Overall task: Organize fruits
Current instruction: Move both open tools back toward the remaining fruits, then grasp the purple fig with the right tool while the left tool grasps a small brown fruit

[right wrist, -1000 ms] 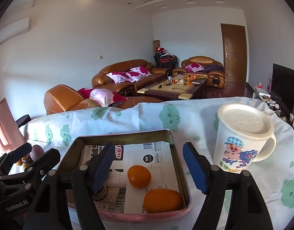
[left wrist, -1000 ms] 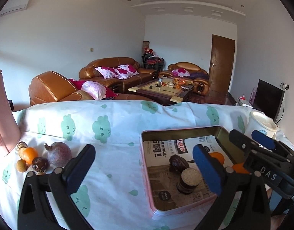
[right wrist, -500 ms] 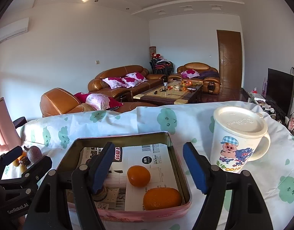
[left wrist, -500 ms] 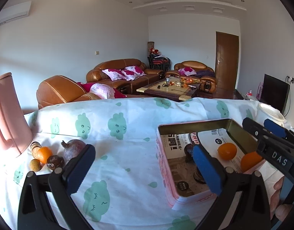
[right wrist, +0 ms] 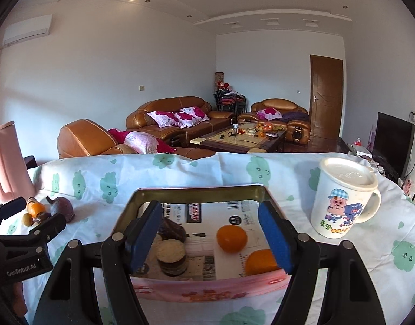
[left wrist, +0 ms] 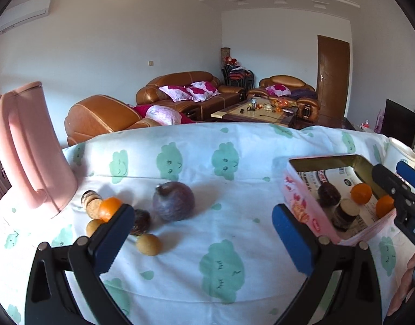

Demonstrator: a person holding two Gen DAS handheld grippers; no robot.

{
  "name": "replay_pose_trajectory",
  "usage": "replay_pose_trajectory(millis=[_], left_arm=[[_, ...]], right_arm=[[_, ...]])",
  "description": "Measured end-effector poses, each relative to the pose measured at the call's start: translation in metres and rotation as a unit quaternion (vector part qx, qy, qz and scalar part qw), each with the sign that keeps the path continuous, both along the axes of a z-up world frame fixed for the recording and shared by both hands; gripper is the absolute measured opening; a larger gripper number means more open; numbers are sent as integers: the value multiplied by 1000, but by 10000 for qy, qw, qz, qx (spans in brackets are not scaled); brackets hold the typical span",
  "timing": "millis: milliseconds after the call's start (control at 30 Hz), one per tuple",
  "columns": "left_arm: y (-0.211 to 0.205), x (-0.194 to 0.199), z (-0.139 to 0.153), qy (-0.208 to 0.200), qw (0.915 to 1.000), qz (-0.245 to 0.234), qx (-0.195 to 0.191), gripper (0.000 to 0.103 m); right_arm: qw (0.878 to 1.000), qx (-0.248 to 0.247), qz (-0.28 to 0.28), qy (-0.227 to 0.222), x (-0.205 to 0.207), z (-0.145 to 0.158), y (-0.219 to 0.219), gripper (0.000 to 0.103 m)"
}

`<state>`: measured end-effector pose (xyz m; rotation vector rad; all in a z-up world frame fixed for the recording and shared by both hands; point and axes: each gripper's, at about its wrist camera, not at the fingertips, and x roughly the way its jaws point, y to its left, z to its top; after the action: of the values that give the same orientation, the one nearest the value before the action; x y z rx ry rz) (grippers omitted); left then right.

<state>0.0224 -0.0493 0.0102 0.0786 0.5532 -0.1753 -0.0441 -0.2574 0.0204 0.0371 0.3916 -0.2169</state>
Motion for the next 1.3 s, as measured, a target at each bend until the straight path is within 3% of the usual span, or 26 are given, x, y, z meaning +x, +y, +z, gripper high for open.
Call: replay_pose_trajectory(millis=[200, 533, 800, 933, 1133, 1167, 1267, 1300], left_arm=[[56, 15, -7, 297, 9987, 373, -175, 103], [118, 45, -21, 818, 9927, 866, 187, 103], [127, 51, -29, 1010, 9866, 1036, 757, 100], [128, 56, -31, 1202, 9875, 844, 566, 100], [120, 53, -29, 1150, 9880, 703, 761, 100], [121, 53, -29, 1174, 9881, 690, 718, 100], [126, 57, -28, 1228, 9882, 760, 501, 100], [128, 58, -28, 1240, 9884, 762, 442, 100]], right_arm=[[9989, -35, 425, 175, 10, -3, 48, 75], [9878, -232, 1290, 842, 53, -15, 136, 75], [9724, -90, 1749, 1540, 114, -28, 183, 74], [9660, -2, 1703, 1944, 147, -42, 188, 74], [9560, 272, 1840, 2270, 168, -54, 191, 73], [9505, 347, 1873, 2454, 173, -59, 190, 70], [9510, 438, 1865, 2427, 176, -62, 190, 62], [9503, 428, 1928, 2406, 175, -62, 192, 55]])
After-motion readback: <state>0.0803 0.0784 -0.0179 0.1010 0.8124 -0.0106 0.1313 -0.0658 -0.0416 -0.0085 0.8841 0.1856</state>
